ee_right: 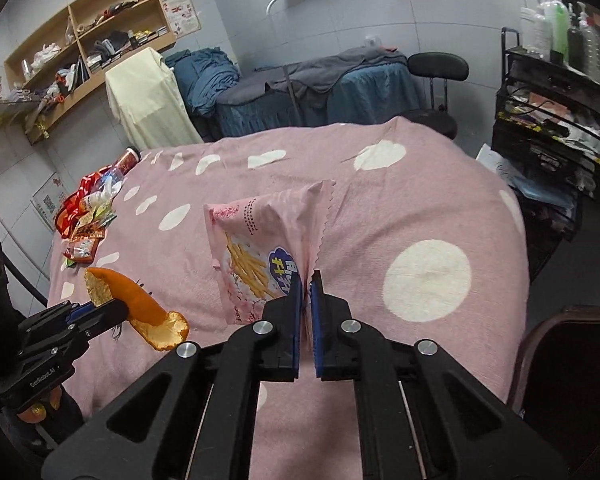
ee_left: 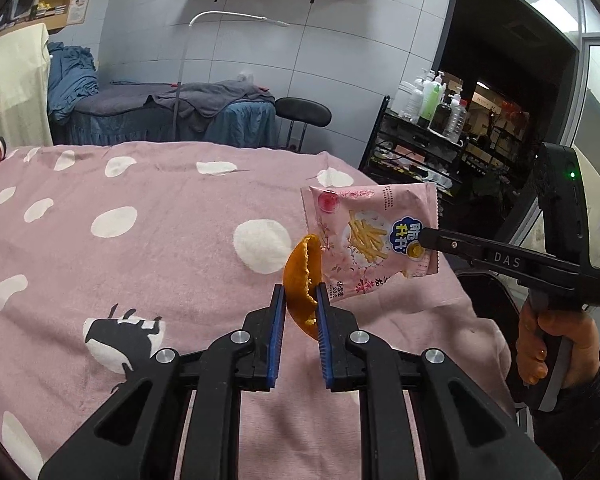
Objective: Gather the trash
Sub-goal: 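Carry the pink snack bag over the bin and open the right tool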
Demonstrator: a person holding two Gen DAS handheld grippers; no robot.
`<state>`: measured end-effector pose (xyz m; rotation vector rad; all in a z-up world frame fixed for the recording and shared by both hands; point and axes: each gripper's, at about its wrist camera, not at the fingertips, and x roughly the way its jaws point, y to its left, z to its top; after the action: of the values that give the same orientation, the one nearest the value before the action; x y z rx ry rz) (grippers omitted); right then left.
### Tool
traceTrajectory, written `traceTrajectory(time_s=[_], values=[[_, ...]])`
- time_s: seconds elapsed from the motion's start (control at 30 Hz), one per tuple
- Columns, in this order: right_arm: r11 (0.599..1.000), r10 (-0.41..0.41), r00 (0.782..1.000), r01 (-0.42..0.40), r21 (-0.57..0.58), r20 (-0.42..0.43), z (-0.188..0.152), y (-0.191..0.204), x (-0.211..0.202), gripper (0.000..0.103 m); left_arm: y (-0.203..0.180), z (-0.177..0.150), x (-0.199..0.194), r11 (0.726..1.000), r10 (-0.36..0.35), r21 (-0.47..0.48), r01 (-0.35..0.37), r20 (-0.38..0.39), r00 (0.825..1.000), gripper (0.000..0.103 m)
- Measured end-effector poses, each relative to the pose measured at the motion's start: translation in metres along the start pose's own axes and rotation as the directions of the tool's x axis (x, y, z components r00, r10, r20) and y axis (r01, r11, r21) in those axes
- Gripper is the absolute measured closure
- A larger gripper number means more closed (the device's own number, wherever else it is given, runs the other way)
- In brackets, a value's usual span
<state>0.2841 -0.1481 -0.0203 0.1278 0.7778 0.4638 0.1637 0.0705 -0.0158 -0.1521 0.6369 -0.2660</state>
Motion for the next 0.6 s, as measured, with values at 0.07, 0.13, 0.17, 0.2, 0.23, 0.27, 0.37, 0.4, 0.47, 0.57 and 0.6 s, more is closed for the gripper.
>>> traceTrajectory(time_s=[0.07,0.13,0.17,0.2,0.23,0.27,0.37,0.4,0.47,0.57,0.6], values=[[1.000,-0.019,0.999,0.018,0.021,0.033,-0.004,-0.007,-0.020,0.097,-0.011,0.001,-0.002,1.000,-0.019,0.015,0.019,0.010,1.000,0.087],[0.998,-0.054,0.996,0.051,0.040,0.071,-0.009,-0.017,-0.042,0.097,-0.024,0.002,-0.003,0.999,-0.044,0.033,0.043,0.017,0.999,0.087],[0.997,-0.070,0.994,0.066,0.048,0.084,-0.011,-0.021,-0.050,0.097,-0.031,0.003,-0.003,0.997,-0.058,0.042,0.057,0.020,0.998,0.087],[0.994,-0.096,0.990,0.089,0.069,0.103,-0.016,-0.028,-0.063,0.097,-0.038,0.003,-0.002,0.996,-0.072,0.051,0.071,0.023,0.997,0.087],[0.991,-0.109,0.988,0.100,0.085,0.113,-0.018,-0.034,-0.070,0.097,-0.043,0.003,-0.001,0.995,-0.084,0.059,0.082,0.023,0.996,0.087],[0.988,-0.123,0.985,0.111,0.104,0.123,-0.021,-0.040,-0.078,0.097,-0.050,0.004,0.000,0.993,-0.098,0.066,0.096,0.023,0.995,0.087],[0.976,-0.168,0.974,0.143,0.162,0.152,-0.032,-0.060,-0.104,0.097,-0.068,0.005,0.002,0.987,-0.136,0.088,0.133,0.023,0.990,0.087],[0.972,-0.184,0.970,0.156,0.177,0.161,-0.036,-0.066,-0.112,0.097,-0.075,0.005,0.003,0.985,-0.150,0.094,0.147,0.022,0.988,0.087],[0.956,-0.242,0.953,0.202,0.210,0.181,-0.046,-0.081,-0.133,0.097,-0.086,0.005,0.003,0.980,-0.173,0.106,0.170,0.023,0.985,0.087],[0.939,-0.285,0.940,0.234,0.252,0.190,-0.056,-0.097,-0.151,0.097,-0.104,0.007,0.004,0.971,-0.207,0.129,0.203,0.020,0.978,0.087],[0.933,-0.297,0.935,0.242,0.268,0.191,-0.060,-0.103,-0.156,0.097,-0.109,0.006,0.005,0.968,-0.215,0.135,0.211,0.018,0.976,0.087]])
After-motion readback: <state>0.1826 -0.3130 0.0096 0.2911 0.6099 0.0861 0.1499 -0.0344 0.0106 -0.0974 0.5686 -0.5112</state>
